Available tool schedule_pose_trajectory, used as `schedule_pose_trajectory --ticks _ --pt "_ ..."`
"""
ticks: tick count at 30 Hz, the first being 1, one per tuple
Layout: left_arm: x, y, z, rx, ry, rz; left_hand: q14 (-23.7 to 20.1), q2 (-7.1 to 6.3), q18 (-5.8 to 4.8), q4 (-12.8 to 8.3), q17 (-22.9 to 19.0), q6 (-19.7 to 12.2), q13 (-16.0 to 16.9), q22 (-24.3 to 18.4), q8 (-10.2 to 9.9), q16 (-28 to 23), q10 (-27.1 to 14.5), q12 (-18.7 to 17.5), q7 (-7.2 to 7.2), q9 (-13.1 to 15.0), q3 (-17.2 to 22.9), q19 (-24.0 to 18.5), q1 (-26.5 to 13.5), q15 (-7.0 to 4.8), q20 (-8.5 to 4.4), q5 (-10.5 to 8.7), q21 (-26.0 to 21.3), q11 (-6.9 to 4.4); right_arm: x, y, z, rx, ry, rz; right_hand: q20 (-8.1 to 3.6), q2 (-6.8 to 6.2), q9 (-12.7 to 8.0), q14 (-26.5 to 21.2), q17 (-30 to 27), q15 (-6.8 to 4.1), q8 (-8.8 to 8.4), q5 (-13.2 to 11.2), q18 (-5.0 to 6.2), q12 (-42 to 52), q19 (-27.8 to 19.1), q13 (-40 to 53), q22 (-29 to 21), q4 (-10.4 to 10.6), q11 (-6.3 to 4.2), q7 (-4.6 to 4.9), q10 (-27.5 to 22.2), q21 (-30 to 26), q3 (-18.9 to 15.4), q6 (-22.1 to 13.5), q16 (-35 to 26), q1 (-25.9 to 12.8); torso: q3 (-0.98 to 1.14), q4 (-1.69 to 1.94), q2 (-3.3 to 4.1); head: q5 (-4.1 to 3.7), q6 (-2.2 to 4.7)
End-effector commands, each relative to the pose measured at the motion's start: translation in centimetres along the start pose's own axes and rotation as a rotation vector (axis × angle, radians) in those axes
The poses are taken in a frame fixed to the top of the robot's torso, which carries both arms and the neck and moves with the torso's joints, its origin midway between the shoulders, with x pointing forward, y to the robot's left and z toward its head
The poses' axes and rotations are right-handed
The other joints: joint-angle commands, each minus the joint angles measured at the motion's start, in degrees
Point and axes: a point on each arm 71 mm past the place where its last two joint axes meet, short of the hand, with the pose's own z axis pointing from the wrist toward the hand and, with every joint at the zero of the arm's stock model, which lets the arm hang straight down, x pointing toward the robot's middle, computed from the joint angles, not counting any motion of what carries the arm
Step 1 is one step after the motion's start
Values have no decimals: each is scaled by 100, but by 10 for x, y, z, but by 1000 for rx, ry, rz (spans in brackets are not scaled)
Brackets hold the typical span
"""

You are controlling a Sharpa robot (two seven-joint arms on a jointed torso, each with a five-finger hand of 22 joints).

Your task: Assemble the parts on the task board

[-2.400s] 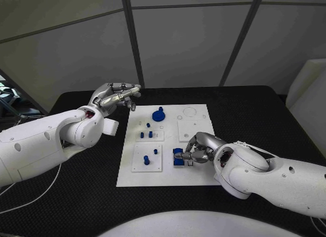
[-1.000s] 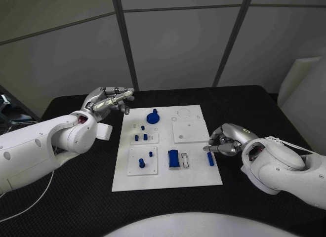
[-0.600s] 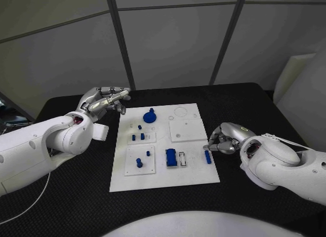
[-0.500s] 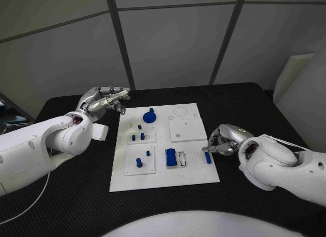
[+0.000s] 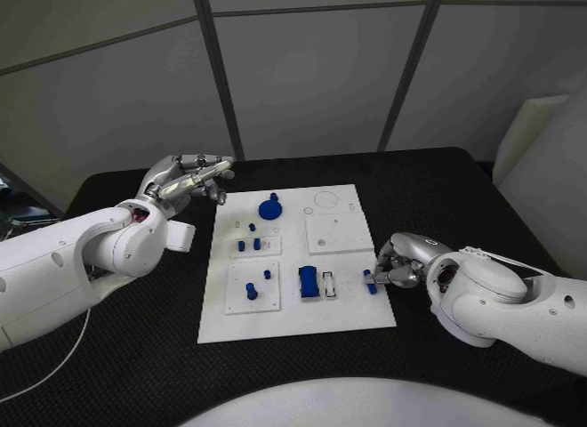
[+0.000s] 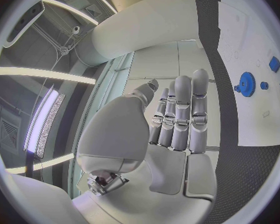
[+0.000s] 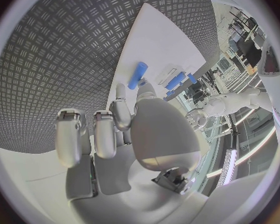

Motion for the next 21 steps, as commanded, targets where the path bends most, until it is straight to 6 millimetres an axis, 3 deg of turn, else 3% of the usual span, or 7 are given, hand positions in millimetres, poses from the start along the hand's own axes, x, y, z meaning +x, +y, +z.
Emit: schedule_pose_trajectory --ticks 1,13,21 --pt "0 -1 0 5 8 -6 -46 18 -41 -10 -5 -40 5 -5 17 31 -43 20 -6 2 -32 -21 45 11 18 7 -26 13 0 -1 0 2 7 -51 -7 -21 11 403 533 -32 17 38 -36 4 415 2 1175 11 -20 2 15 -30 -20 51 -29 26 0 0 -4 -6 -4" --pt "0 0 0 1 7 -6 -46 18 -41 -10 -5 -40 5 -5 17 31 -43 20 -6 2 -32 -21 45 11 18 7 -26 13 8 5 1 -13 39 -86 -23 -50 66 404 540 -50 38 18 -39 6 419 9 1183 2 -39 -21 17 -24 -52 94 -28 64 -1 4 5 3 -17" --pt "-1 0 -1 -2 7 -6 -46 18 -41 -10 -5 -40 5 -5 17 31 -43 20 -6 2 -32 -21 45 11 18 7 -26 13 15 8 -1 -28 73 -129 -49 -65 163 403 538 -70 18 -41 -36 -29 412 0 1172 -171 -55 -32 -4 -36 -25 66 -34 371 -4 2 4 7 -36"
